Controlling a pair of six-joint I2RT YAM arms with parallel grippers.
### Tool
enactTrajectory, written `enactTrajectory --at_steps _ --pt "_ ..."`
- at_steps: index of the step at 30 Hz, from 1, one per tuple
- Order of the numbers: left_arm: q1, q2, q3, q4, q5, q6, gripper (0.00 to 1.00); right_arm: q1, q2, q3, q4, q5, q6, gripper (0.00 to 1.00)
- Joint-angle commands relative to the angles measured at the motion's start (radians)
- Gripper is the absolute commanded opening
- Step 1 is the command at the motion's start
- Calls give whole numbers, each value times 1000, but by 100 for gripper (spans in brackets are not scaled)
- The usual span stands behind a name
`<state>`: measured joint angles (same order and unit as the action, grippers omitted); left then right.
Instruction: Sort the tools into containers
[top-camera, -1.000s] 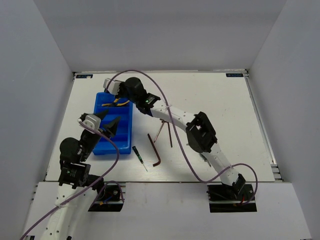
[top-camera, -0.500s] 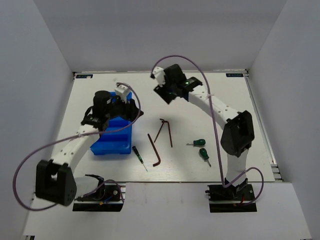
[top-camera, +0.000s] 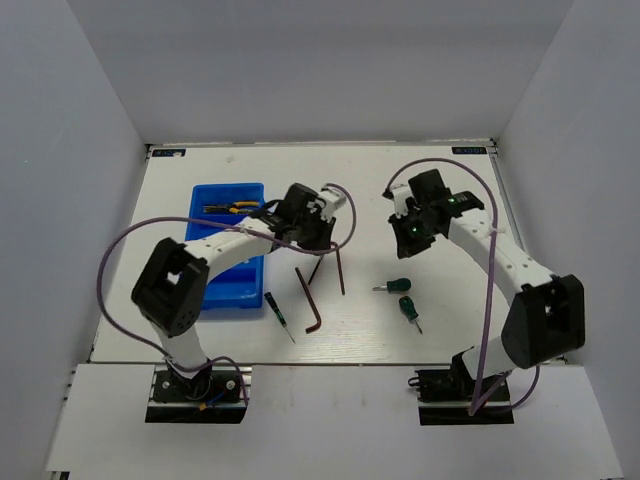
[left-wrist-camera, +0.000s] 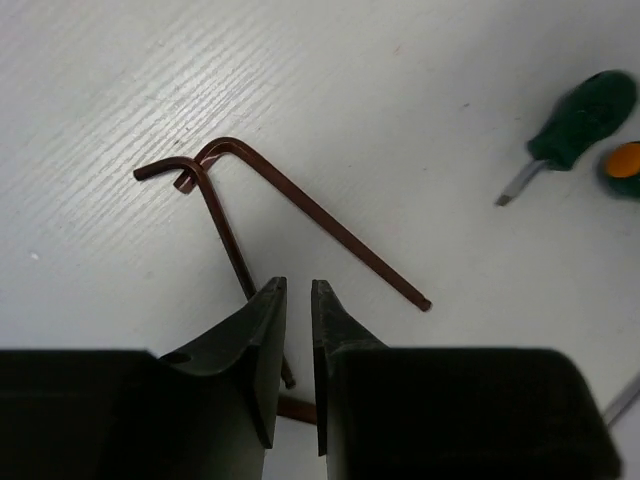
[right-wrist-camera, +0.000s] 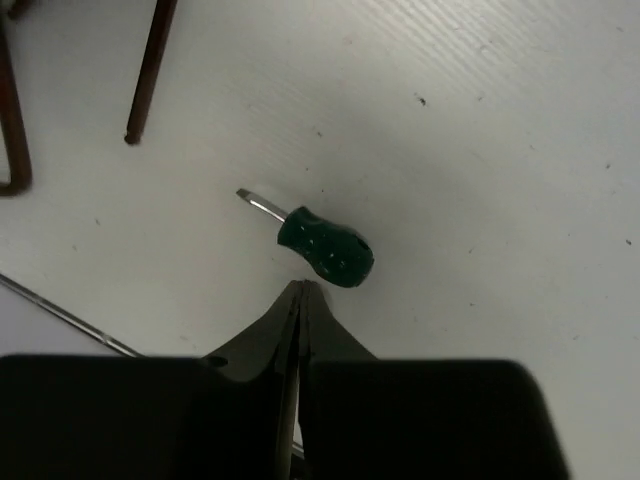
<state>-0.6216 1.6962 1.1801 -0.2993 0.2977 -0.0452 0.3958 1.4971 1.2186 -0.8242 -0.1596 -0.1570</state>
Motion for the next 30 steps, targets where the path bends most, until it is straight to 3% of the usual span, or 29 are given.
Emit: enactTrajectory --at_steps 1,6,12,16,30 --pt "-85 61 81 -64 -228 -42 26 -63 -93 -37 86 6 40 0" --pt "-147 171 139 -107 -438 -119 30 -129 -129 -93 135 -107 60 0" --pt "-182 211 164 -129 -535 -148 38 -189 -143 -159 191 -216 77 0" --pt "-182 211 164 -120 -536 -148 42 -213 -150 -188 206 -245 80 0" --pt "-161 358 286 -198 -571 -139 40 -270 -182 -232 221 -320 85 0"
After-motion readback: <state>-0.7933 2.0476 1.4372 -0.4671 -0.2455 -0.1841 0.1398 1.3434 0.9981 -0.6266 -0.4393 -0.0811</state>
